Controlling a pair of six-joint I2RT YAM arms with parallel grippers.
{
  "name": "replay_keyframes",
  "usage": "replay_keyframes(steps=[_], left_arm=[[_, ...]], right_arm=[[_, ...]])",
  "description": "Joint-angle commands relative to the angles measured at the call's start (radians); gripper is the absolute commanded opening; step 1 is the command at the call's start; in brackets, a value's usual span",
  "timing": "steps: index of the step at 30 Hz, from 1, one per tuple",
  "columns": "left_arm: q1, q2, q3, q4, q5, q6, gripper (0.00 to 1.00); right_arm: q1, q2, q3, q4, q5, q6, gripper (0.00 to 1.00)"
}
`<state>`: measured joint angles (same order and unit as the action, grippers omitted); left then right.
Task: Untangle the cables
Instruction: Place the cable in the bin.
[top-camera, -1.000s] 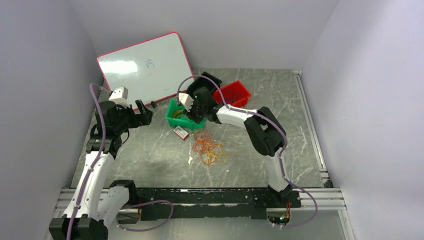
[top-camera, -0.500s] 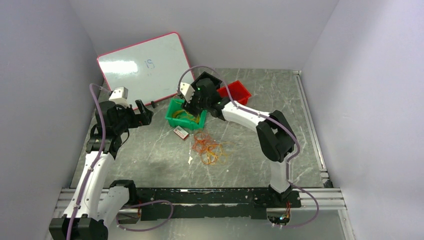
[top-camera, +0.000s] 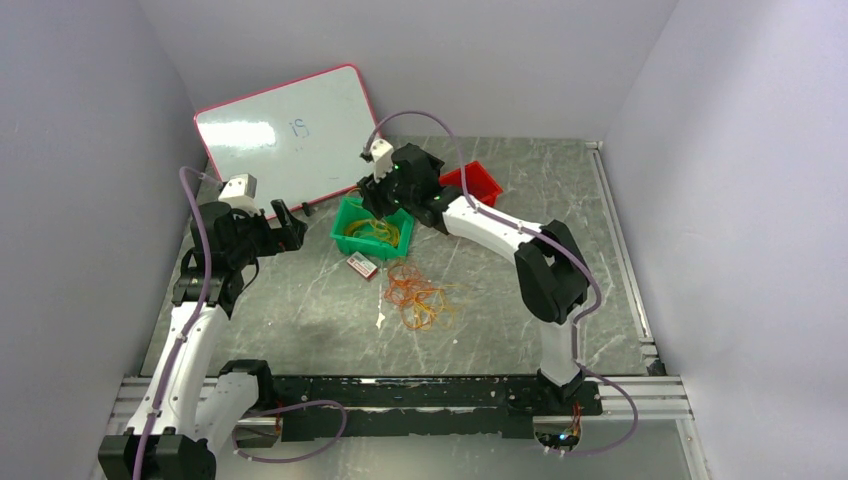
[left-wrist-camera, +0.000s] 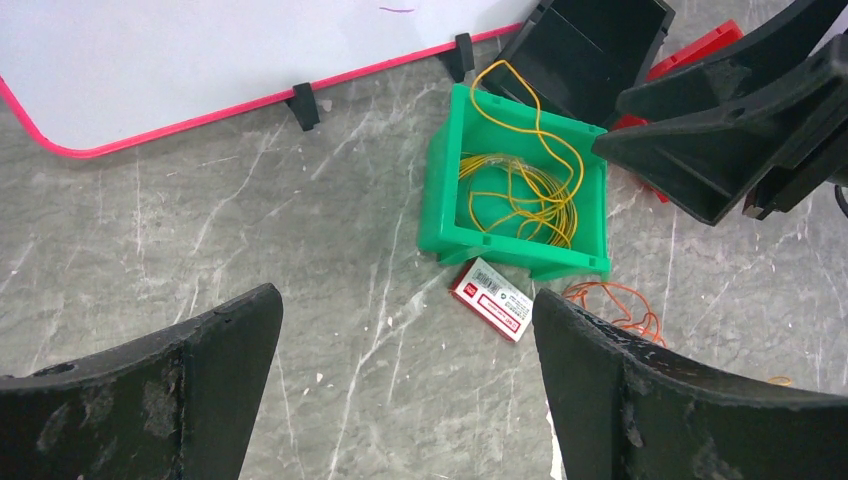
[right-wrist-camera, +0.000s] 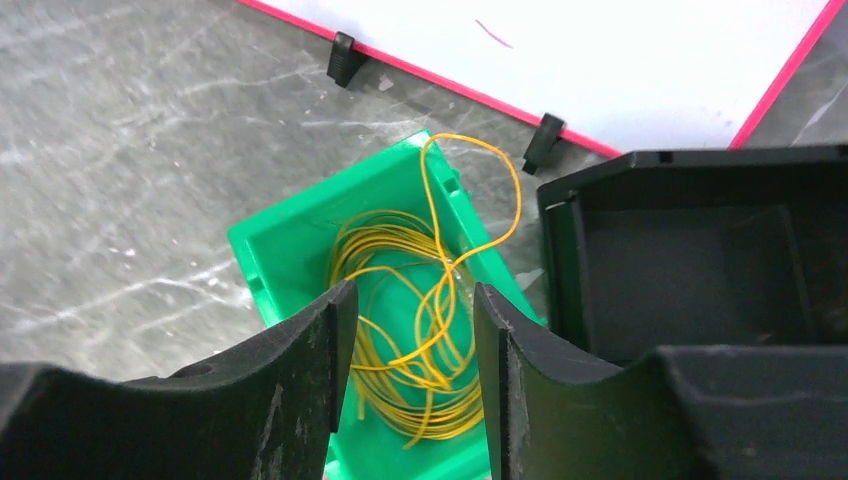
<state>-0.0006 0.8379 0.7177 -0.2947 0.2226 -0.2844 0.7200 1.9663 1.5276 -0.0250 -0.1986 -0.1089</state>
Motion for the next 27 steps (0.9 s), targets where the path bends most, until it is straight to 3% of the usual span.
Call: replay_keyframes(steps=[1,21,23,27], left_arm=[[0.013,-0.001,-0.003,0.039,0.024,0.001,1.0],[0.014,-0.002,-0.002,0.039,0.022,0.005,1.0],[0.014,-0.002,-0.002,0.039,0.02,0.005,1.0],[0.016,-0.003,-0.002,0.038,0.017,0.004,1.0]], right_arm=[[0.001,0.039,0.026,0.006,0.034,0.247,0.49],[0.001,0.166,0.115,-0.084,0.092,0.242,0.48],[0.002,0.175,0.12,-0.088,0.094,0.233,0.45],[0.002,0.183,0.128,-0.091,0.094,0.219,0.27]])
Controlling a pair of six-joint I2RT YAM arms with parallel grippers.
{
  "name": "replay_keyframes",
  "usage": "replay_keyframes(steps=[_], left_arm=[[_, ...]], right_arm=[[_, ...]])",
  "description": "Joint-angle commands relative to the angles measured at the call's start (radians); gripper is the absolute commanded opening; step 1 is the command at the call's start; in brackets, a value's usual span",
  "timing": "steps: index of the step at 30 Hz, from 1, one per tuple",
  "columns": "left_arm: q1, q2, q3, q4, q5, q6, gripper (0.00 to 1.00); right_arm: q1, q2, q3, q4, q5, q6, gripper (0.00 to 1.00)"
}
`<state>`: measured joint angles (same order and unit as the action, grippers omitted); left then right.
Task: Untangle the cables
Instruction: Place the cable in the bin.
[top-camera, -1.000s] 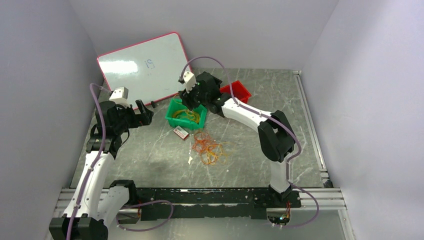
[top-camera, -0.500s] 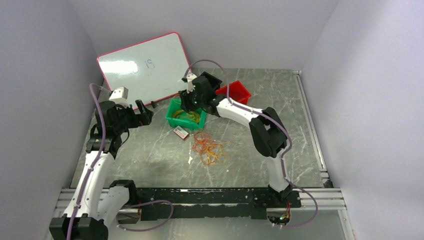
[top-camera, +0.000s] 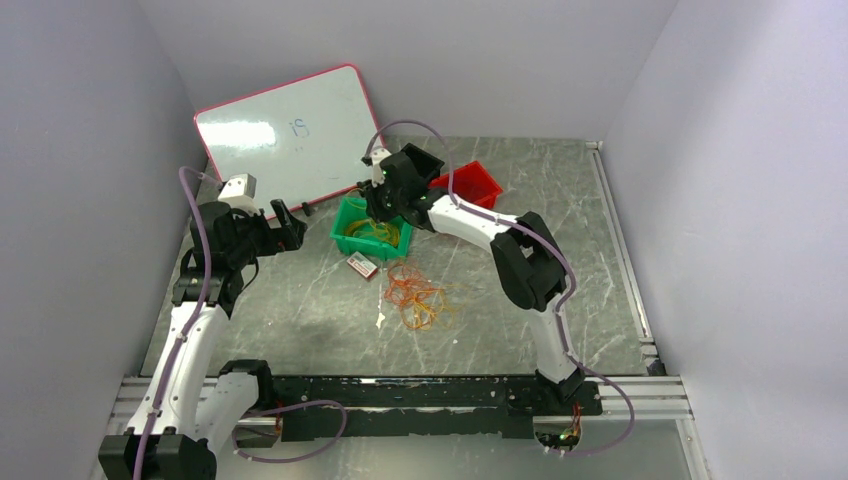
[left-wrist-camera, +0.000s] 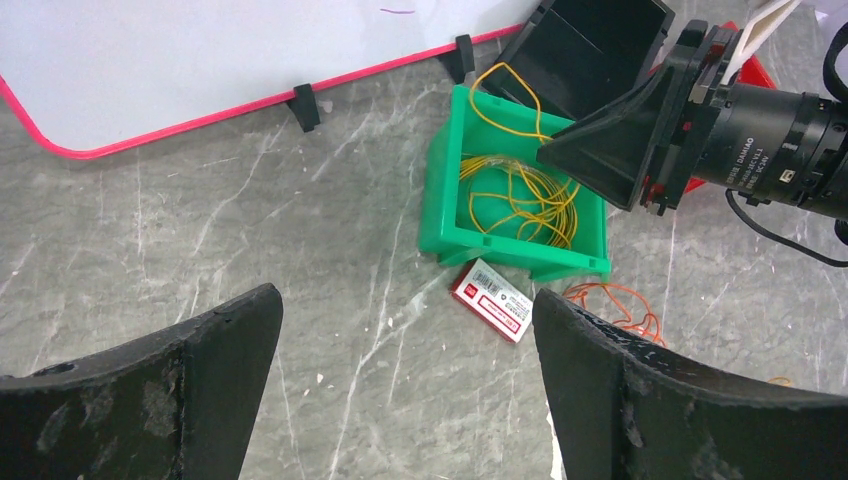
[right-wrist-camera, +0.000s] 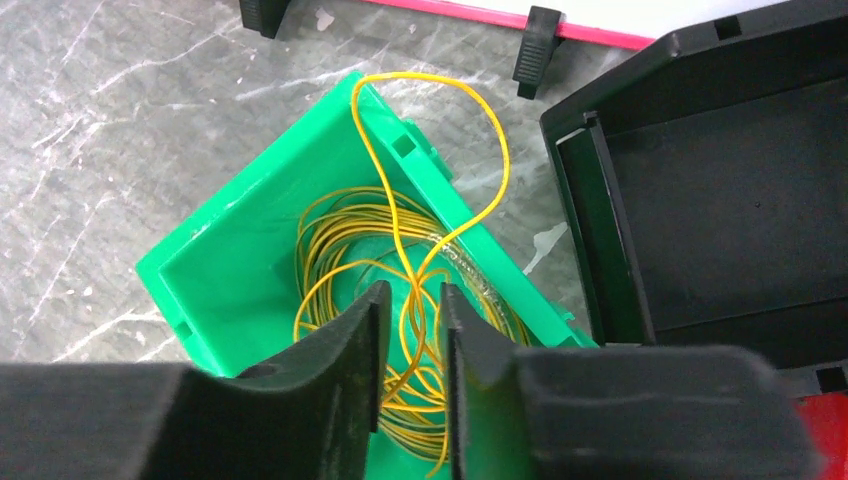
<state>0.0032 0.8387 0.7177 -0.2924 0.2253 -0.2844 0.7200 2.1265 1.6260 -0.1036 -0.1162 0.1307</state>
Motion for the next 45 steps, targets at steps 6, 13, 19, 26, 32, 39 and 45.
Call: replay_keyframes(steps=[6,13,19,26,32,39,45], left_arm=[[0.012,-0.004,-0.001,0.036,0.012,0.004,1.0],[0.015,-0.003,-0.001,0.039,0.02,0.005,1.0],[0.015,-0.006,-0.002,0.038,0.025,0.005,1.0],[0.015,-0.006,-0.004,0.039,0.031,0.005,1.0],[0.015,-0.003,-0.003,0.041,0.034,0.007,1.0],[0.015,-0.001,-0.002,0.039,0.03,0.007,1.0],[0.015,0.003,-0.002,0.041,0.032,0.007,1.0]], right_arm=[[0.002,-0.005,0.0,-0.019,-0.001,-0.072,0.06],[0.001,-0.063,-0.047,-0.064,-0.061,-0.176,0.0],[0.002,-0.047,-0.002,-0.229,-0.125,-0.303,0.0],[0.002,-0.015,0.05,-0.325,-0.083,-0.364,0.0],[0.002,0.01,0.066,-0.256,-0.097,-0.332,0.0],[0.001,0.092,0.115,-0.221,-0.137,-0.309,0.02],[0.001,0.033,0.068,-0.173,-0.1,-0.305,0.23]])
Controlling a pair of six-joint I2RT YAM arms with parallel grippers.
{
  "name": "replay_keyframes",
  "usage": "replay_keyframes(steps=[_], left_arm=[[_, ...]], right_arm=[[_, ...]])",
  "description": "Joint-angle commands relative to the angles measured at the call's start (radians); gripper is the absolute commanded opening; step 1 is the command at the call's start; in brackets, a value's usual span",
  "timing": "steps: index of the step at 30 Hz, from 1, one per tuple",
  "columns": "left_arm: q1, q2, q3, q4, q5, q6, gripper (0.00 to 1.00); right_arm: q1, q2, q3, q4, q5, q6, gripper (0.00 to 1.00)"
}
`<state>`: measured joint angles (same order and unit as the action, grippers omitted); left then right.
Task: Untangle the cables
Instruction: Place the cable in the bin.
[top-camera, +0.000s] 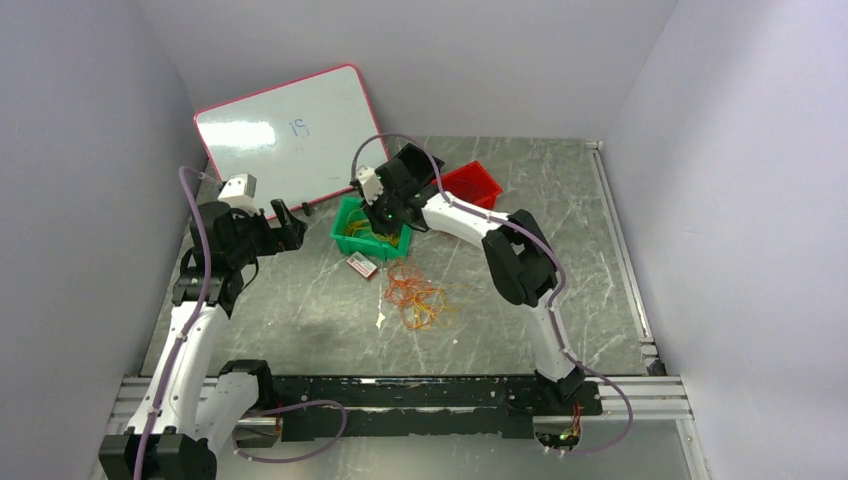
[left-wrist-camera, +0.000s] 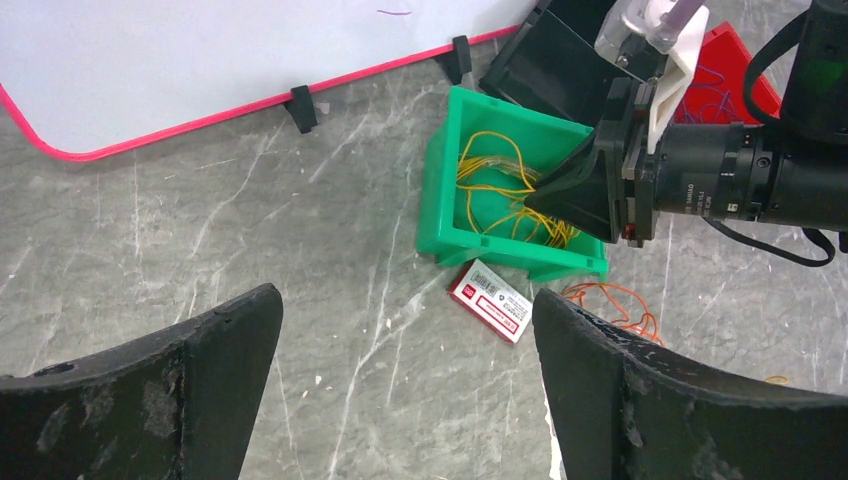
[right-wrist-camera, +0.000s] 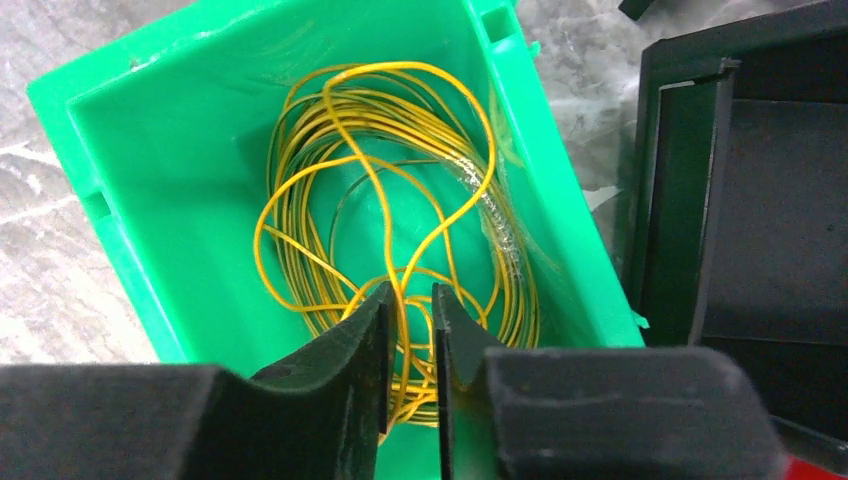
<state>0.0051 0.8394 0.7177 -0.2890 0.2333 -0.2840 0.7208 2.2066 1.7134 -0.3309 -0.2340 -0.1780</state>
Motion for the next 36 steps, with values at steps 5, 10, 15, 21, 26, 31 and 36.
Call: replay_keyframes(steps=[5,10,15,21,26,31,36], left_arm=[[0.015,0.006,0.0,0.039,0.022,0.008,1.0],[0.016,-0.004,-0.005,0.048,0.027,0.009,1.0],[0.016,-0.018,-0.01,0.057,0.033,0.006,1.0],[0.016,-0.035,-0.007,0.055,0.029,-0.009,1.0],[0.016,-0.031,0.014,0.039,0.009,-0.062,1.0],[0.016,0.006,0.045,0.005,-0.038,-0.183,1.0],[0.017,0.012,0.053,-0.003,0.025,-0.134,1.0]], right_arm=[[-0.001,-0.158,-0.085,0.117,0.063,0.015,0.35],[-0.001,-0.307,-0.19,0.2,0.12,0.04,0.44],[-0.002,-0.469,-0.365,0.318,0.205,0.103,0.49],[-0.002,-0.647,-0.485,0.256,0.323,0.213,0.53],[-0.003,-0.814,-0.614,0.16,0.481,0.344,0.53],[-0.004,-0.98,-0.763,0.052,0.452,0.487,0.52],[-0.004,-1.026,-0.817,-0.128,0.444,0.529,0.56]])
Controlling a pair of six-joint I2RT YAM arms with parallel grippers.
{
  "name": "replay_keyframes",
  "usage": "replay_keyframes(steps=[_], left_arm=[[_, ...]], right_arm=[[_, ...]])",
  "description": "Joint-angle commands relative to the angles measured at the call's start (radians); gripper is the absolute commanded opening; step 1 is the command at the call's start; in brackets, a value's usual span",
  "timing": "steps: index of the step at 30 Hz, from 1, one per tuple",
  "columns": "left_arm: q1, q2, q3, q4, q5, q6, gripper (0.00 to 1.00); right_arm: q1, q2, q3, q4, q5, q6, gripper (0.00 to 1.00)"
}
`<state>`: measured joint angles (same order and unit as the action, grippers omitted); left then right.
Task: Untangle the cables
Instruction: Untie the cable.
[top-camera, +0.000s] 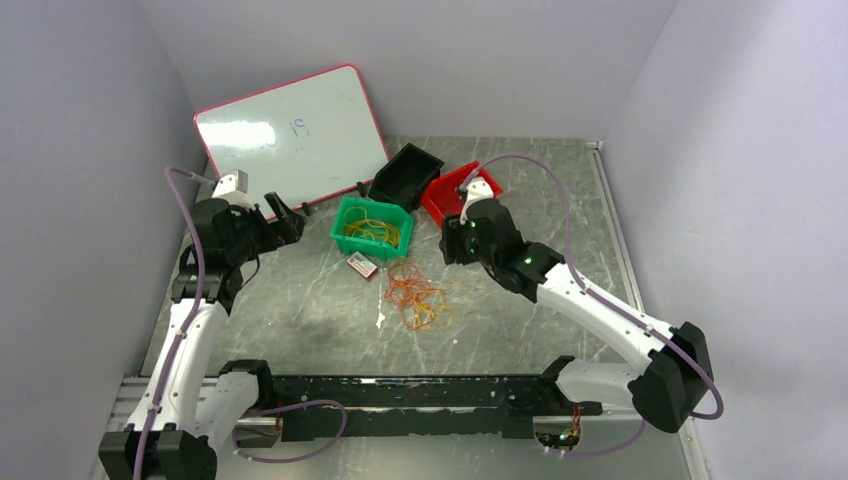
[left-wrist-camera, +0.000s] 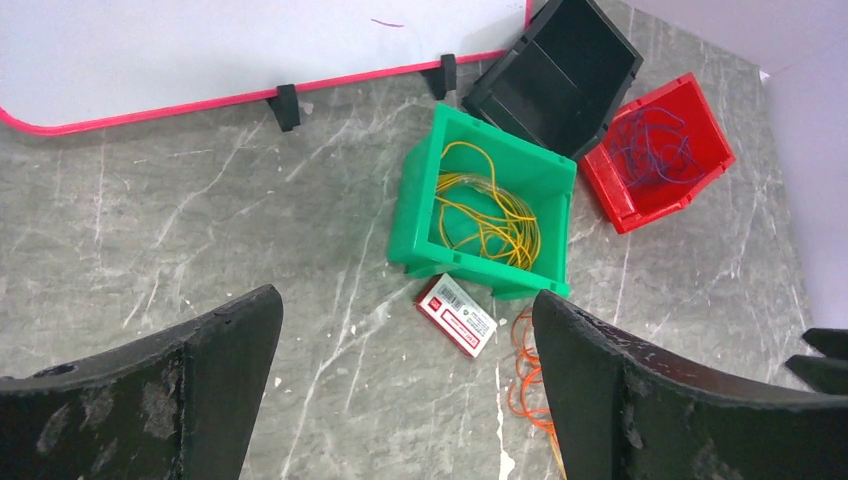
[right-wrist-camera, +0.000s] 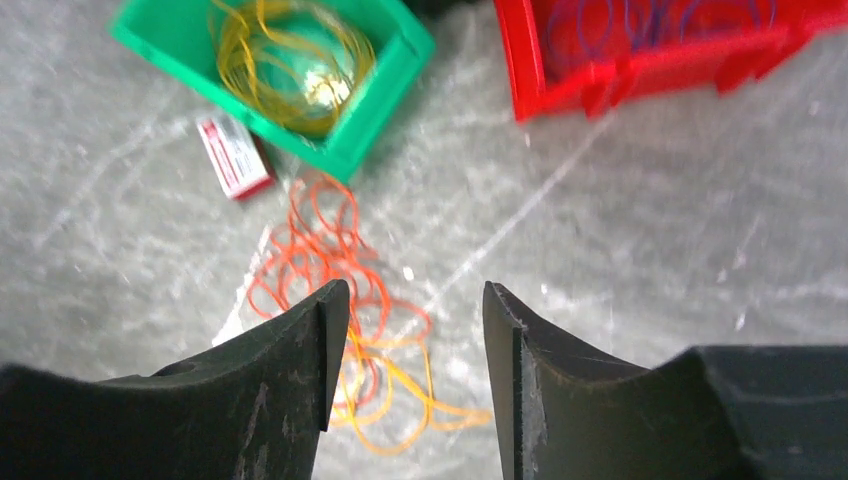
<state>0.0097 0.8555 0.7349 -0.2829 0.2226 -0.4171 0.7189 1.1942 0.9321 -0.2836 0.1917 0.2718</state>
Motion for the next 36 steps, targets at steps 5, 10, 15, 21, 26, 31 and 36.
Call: replay_keyframes(steps=[5,10,15,21,26,31,36], left_arm=[[0.012,-0.011,0.018,0.017,0.13,0.034,1.0],[0.012,-0.01,0.012,0.017,0.154,0.04,0.99],[0.012,-0.004,0.001,0.028,0.174,0.04,0.99],[0.012,-0.004,-0.009,0.037,0.186,0.04,0.99],[0.012,0.0,-0.013,0.045,0.192,0.04,0.99],[0.012,0.002,-0.015,0.067,0.212,0.081,1.0],[0.01,-0.008,0.004,0.077,0.254,0.098,1.0]], right_arm=[[-0.001,-0.003,-0.067,-0.274,0.003,0.023,0.59],[0.0,0.068,-0.06,-0.29,-0.092,-0.016,0.6],[0.0,0.171,-0.05,-0.275,-0.15,-0.057,0.59],[0.0,0.235,-0.022,-0.261,-0.084,-0.098,0.56],[0.0,0.227,-0.007,-0.228,-0.094,-0.122,0.27],[-0.001,0.15,-0.009,-0.21,-0.089,-0.123,0.02],[-0.001,0.025,0.015,-0.214,-0.084,-0.14,0.0]])
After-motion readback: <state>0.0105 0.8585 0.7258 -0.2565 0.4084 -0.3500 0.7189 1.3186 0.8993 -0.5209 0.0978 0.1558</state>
